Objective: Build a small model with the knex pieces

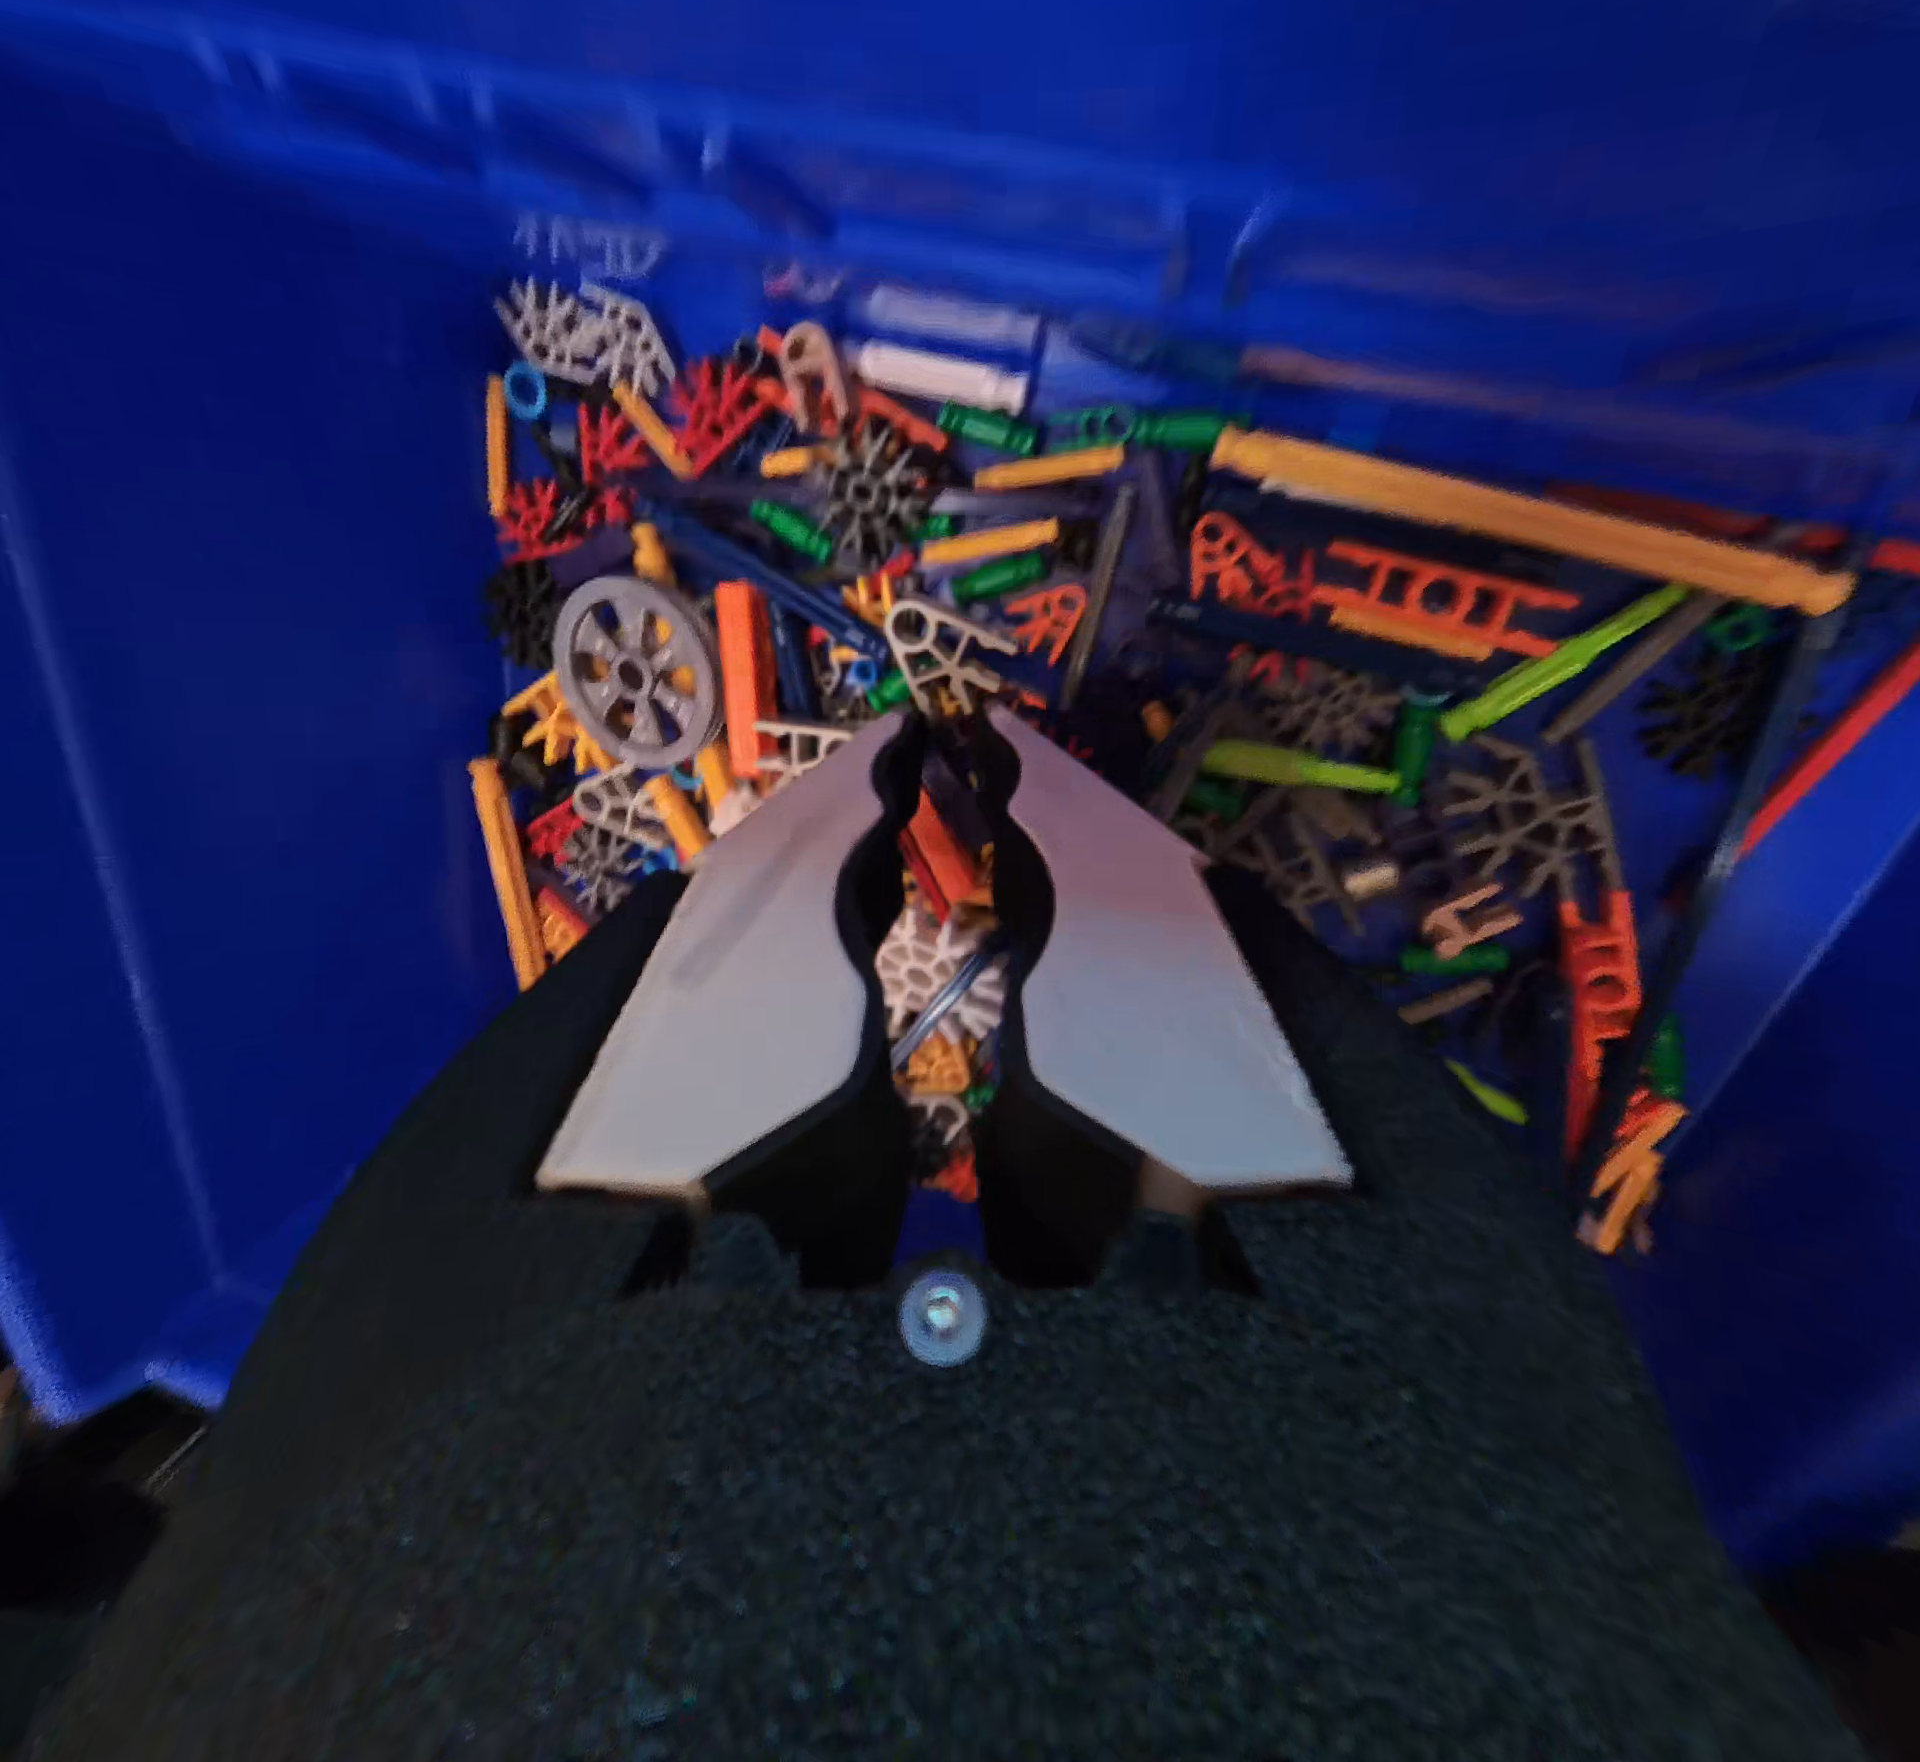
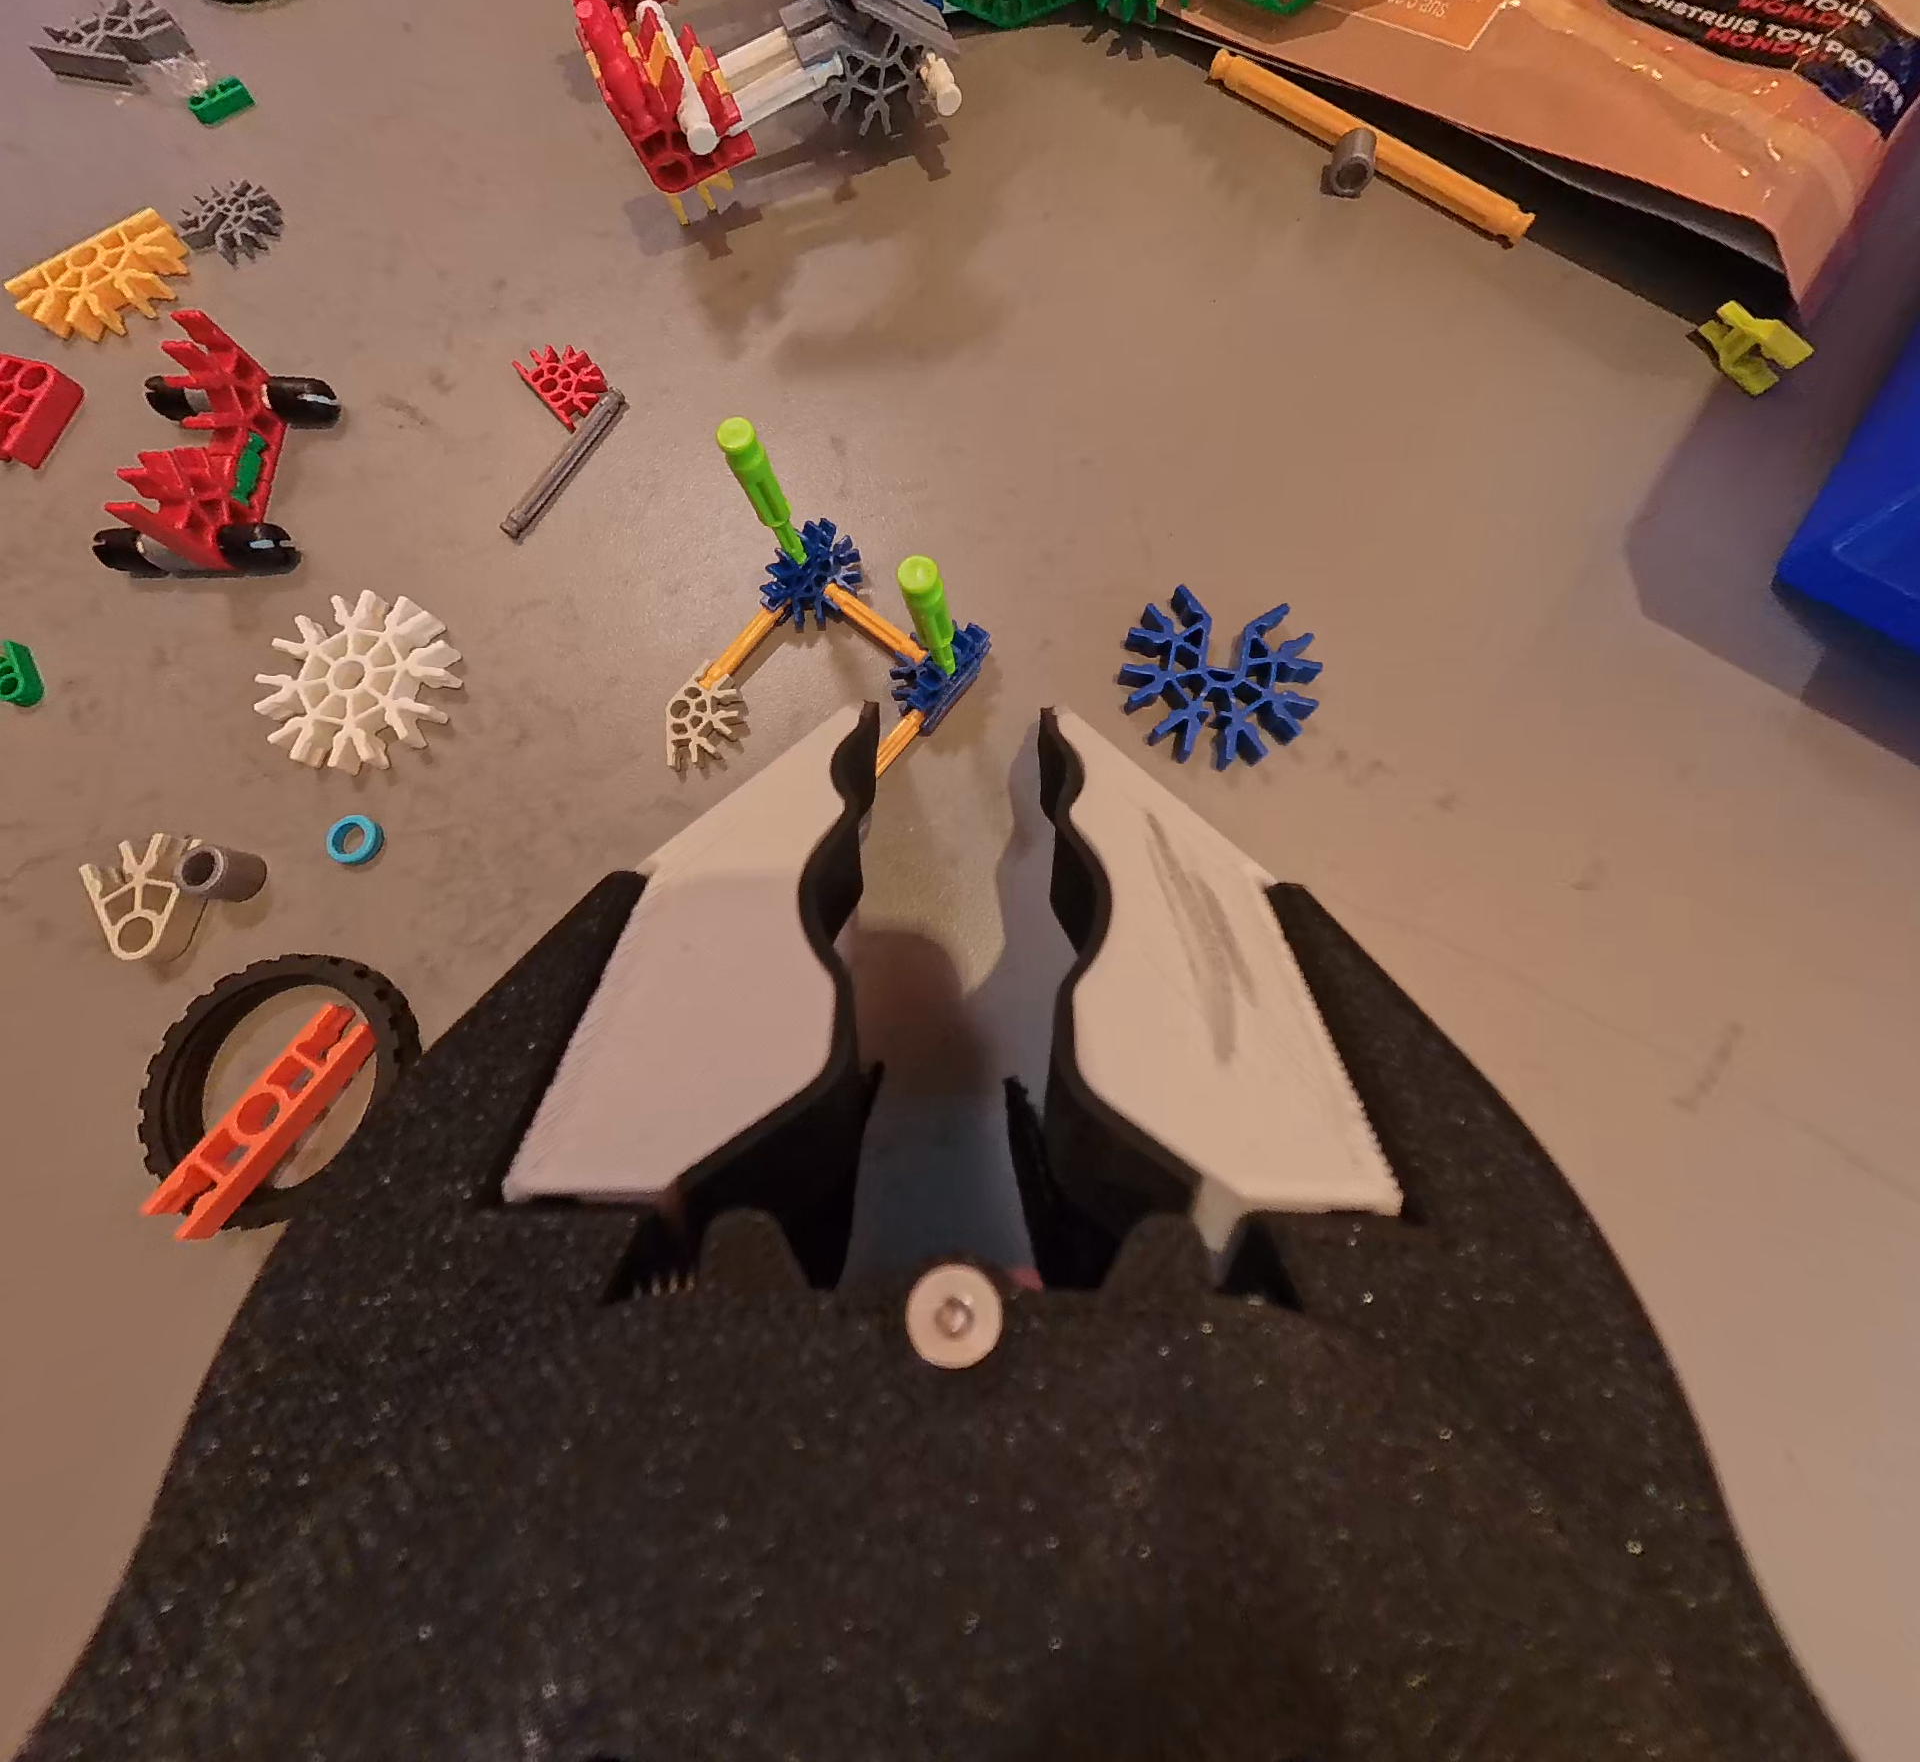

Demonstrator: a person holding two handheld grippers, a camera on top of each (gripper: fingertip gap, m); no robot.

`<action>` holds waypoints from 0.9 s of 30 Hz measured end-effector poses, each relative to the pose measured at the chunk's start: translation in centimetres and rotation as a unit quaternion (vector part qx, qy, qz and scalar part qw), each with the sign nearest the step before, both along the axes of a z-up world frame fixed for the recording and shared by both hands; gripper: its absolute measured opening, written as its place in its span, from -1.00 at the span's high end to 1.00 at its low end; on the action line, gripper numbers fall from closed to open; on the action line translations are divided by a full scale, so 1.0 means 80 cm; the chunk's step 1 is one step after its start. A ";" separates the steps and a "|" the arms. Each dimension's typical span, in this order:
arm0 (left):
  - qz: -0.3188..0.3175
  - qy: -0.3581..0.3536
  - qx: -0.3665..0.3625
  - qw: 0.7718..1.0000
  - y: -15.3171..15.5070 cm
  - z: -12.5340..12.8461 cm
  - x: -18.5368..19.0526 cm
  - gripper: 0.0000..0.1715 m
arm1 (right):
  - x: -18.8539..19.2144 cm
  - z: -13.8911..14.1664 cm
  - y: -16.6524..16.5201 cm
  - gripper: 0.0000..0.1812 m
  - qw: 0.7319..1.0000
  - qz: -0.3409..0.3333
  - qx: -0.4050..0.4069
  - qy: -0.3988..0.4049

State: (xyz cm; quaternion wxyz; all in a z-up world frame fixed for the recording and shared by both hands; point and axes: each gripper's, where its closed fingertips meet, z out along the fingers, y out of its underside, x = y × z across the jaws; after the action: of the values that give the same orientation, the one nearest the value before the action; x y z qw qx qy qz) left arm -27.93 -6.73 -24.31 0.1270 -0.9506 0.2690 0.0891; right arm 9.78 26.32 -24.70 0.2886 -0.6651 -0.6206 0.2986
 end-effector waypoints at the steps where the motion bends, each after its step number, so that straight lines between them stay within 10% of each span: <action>1: 0.004 0.007 -0.007 1.000 -0.005 0.000 -0.005 0.92 | 0.000 0.000 0.000 0.66 1.000 0.000 0.000 0.000; 27: 0.086 0.078 0.011 0.993 -0.043 0.067 -0.080 0.88 | 0.000 0.001 0.001 0.66 1.000 0.000 0.002 0.002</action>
State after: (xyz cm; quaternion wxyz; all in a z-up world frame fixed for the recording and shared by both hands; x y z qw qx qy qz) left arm -34.33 -10.20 -18.98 0.1082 -0.9589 0.1941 0.1764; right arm 9.80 26.37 -24.65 0.2907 -0.6643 -0.6206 0.2986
